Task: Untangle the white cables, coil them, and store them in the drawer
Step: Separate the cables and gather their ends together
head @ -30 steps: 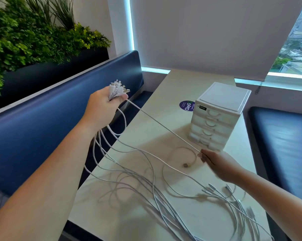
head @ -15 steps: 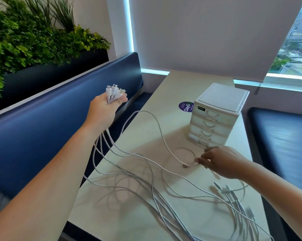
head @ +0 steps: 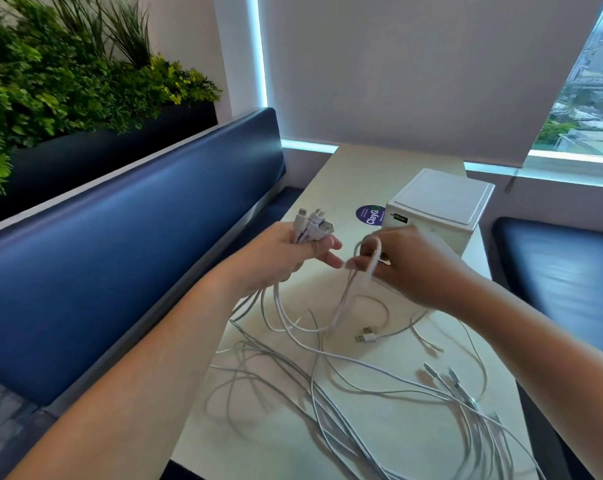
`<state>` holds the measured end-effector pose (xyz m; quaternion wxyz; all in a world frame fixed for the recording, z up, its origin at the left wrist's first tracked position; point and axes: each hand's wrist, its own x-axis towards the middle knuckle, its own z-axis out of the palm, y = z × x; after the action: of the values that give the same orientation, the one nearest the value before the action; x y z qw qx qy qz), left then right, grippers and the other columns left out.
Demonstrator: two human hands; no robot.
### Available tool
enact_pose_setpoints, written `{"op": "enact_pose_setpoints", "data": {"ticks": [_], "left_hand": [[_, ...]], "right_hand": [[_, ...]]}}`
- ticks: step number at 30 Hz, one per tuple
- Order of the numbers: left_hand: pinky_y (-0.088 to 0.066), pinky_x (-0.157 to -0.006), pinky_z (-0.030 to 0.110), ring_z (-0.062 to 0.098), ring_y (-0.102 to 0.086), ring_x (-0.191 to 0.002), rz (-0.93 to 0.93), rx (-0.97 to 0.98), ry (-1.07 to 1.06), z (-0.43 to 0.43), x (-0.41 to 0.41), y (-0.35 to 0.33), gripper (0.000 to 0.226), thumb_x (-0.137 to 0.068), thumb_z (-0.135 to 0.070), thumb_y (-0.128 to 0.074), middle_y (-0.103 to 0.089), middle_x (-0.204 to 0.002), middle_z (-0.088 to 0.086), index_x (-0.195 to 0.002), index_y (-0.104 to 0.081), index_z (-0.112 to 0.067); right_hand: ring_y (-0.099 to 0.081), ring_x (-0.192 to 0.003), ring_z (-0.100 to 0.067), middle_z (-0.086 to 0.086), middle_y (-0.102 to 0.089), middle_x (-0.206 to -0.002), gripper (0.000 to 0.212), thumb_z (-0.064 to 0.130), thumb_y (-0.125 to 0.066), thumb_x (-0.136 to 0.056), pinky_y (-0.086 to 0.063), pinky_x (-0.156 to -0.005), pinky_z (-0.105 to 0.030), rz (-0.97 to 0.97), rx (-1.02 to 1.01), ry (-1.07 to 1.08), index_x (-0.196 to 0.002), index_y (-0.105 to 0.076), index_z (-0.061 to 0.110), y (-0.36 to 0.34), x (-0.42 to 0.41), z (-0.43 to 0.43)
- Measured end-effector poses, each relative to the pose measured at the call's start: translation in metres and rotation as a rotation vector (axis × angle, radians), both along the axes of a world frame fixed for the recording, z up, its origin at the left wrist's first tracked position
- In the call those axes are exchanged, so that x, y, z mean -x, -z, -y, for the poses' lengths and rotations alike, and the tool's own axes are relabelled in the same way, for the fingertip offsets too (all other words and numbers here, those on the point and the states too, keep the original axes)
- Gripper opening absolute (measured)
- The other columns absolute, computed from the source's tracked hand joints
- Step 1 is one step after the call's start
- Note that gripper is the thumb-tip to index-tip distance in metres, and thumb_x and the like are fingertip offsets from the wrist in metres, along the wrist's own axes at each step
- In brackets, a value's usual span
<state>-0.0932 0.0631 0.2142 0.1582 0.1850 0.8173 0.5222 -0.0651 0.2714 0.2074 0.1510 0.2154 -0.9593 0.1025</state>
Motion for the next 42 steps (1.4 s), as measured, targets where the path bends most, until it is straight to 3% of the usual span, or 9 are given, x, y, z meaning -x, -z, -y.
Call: {"op": "enact_pose_setpoints", "data": {"ticks": [4,9,12,15,19,28,33,39,42], "left_hand": [[-0.023,-0.044,0.023,0.01,-0.028,-0.048,-0.056,-0.062,-0.134,0.011,0.011,0.002,0.018,-0.1,-0.023,-0.053,-0.06,-0.056,-0.01,-0.09,-0.065,-0.015],[-0.024,-0.042,0.017,0.007,-0.027,-0.046,-0.085,-0.135,-0.284,0.029,0.019,0.003,0.021,-0.099,-0.03,-0.055,-0.037,-0.052,-0.009,-0.09,-0.064,-0.013],[-0.022,-0.042,0.02,0.008,-0.023,-0.047,-0.091,-0.202,-0.288,0.03,0.02,0.002,0.022,-0.099,-0.031,-0.054,-0.034,-0.054,-0.007,-0.09,-0.063,-0.013],[-0.019,-0.043,0.022,0.009,-0.021,-0.047,-0.092,-0.271,-0.238,0.023,0.018,0.0,0.02,-0.1,-0.028,-0.052,-0.03,-0.054,-0.007,-0.089,-0.06,-0.013],[-0.02,-0.042,0.02,0.008,-0.021,-0.046,-0.099,-0.315,-0.191,0.017,0.015,-0.006,0.019,-0.101,-0.026,-0.05,-0.029,-0.055,-0.006,-0.092,-0.059,-0.012],[-0.021,-0.039,0.019,0.006,-0.023,-0.043,-0.156,-0.331,-0.387,0.047,0.027,-0.008,0.019,-0.102,-0.026,-0.049,-0.03,-0.049,-0.011,-0.091,-0.056,-0.013],[-0.02,-0.038,0.018,0.004,-0.022,-0.041,-0.154,-0.373,-0.48,0.061,0.033,-0.011,0.019,-0.103,-0.025,-0.047,-0.03,-0.049,-0.011,-0.088,-0.052,-0.015],[-0.02,-0.039,0.02,0.005,-0.023,-0.041,-0.237,-0.349,-0.537,0.067,0.041,-0.014,0.022,-0.103,-0.028,-0.048,-0.031,-0.048,-0.013,-0.083,-0.054,-0.02],[-0.026,-0.048,0.025,0.008,-0.031,-0.046,-0.287,-0.19,-0.525,0.059,0.041,-0.006,0.023,-0.098,-0.036,-0.055,-0.038,-0.053,-0.011,-0.08,-0.063,-0.024]], "right_hand": [[-0.055,-0.075,-0.017,0.01,-0.054,-0.078,0.038,0.057,-0.045,-0.09,-0.047,-0.059,-0.032,0.007,-0.211,0.079,-0.081,-0.06,0.023,0.004,0.003,-0.015],[-0.054,-0.107,-0.018,0.008,-0.057,-0.111,0.021,0.03,-0.054,-0.094,-0.048,-0.086,-0.034,0.198,-0.349,0.207,-0.113,-0.061,0.029,0.025,0.013,-0.042],[-0.051,-0.113,-0.017,0.004,-0.054,-0.122,0.043,0.003,-0.042,-0.093,-0.041,-0.093,-0.027,0.315,-0.164,0.139,-0.127,-0.056,0.027,0.036,0.017,-0.043],[-0.055,-0.111,-0.009,0.007,-0.057,-0.125,0.035,0.027,-0.044,-0.099,-0.04,-0.099,-0.025,0.503,0.16,-0.032,-0.133,-0.05,0.026,0.042,0.012,-0.017],[-0.053,-0.112,-0.01,0.007,-0.051,-0.13,0.054,0.038,-0.05,-0.096,-0.04,-0.095,-0.02,0.699,0.217,-0.144,-0.145,-0.031,0.025,0.059,0.006,0.022],[-0.06,-0.086,-0.022,0.0,-0.065,-0.101,0.023,0.028,-0.036,-0.101,-0.046,-0.073,-0.032,0.388,-0.05,-0.07,-0.104,-0.059,0.025,0.098,0.01,0.004],[-0.051,-0.07,-0.011,0.012,-0.054,-0.08,0.026,0.024,-0.037,-0.101,-0.038,-0.065,-0.028,0.486,-0.089,0.024,-0.108,-0.061,0.026,0.109,0.012,-0.031],[-0.059,-0.09,-0.013,0.012,-0.066,-0.106,0.027,0.034,-0.036,-0.101,-0.049,-0.083,-0.033,0.564,-0.253,0.156,-0.11,-0.061,0.04,0.131,0.013,-0.075],[-0.054,-0.082,-0.013,0.014,-0.063,-0.085,0.026,0.038,-0.04,-0.1,-0.044,-0.075,-0.023,0.618,-0.205,0.095,-0.102,-0.065,0.035,0.111,0.009,-0.067]]}}
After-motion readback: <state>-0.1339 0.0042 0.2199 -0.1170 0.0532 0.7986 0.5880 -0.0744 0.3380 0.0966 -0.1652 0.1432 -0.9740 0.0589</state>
